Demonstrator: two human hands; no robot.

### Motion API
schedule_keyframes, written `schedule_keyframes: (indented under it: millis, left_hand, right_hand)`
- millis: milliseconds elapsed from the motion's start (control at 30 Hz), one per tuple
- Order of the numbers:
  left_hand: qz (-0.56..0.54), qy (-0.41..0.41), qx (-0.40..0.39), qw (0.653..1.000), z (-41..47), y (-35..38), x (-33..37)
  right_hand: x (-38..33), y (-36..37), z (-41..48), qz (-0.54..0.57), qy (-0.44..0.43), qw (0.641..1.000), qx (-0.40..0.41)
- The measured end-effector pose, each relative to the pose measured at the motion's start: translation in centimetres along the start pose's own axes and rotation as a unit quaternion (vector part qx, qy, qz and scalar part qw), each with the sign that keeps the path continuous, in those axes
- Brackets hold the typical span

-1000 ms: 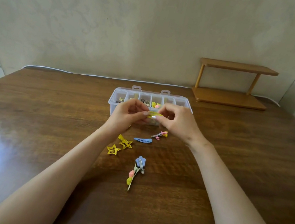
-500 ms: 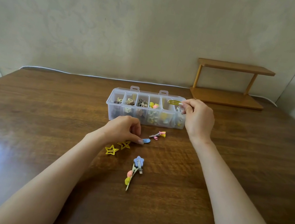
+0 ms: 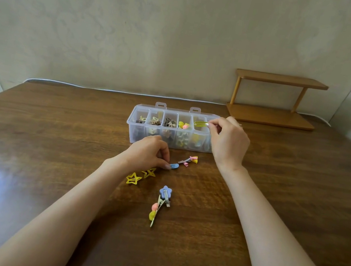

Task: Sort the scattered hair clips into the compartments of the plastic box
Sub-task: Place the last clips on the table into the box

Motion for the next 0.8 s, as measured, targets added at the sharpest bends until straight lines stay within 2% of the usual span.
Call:
schedule_keyframes:
  millis: [400, 667, 733, 800]
  left_hand:
    - [0.011, 0.012, 0.006, 1.0, 0.0, 0.0, 0.5]
    - [-0.126, -0.027, 0.135, 0.982, -0.7, -2.9, 0.1]
    - [-0.169, -0.024, 0.146, 0.974, -0.8, -3.3, 0.2]
    - [-0.219, -0.018, 0.149, 0.964, -0.8, -3.4, 0.2]
  right_hand:
    - [-0.6, 0.0, 0.1, 0.009, -0.041, 0.999, -0.003]
    - [-0.9, -1.5, 0.0, 0.114, -0.035, 0.993, 0.022]
    - [-1.8, -1.1, -0.1, 0.175, -0.045, 0.983, -0.026]
    - [-2.9, 0.7, -0.7, 0.253, -0.027, 0.958, -0.133]
Point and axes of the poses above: each hand's wrist, its own z-axis towards the middle knuckle, its own y-axis out of the palm, x = y × z, the point moved 10 cm from there along z, towards the middle knuckle, and after that the axes turned 11 degrees about z, right-handed, at the moved point
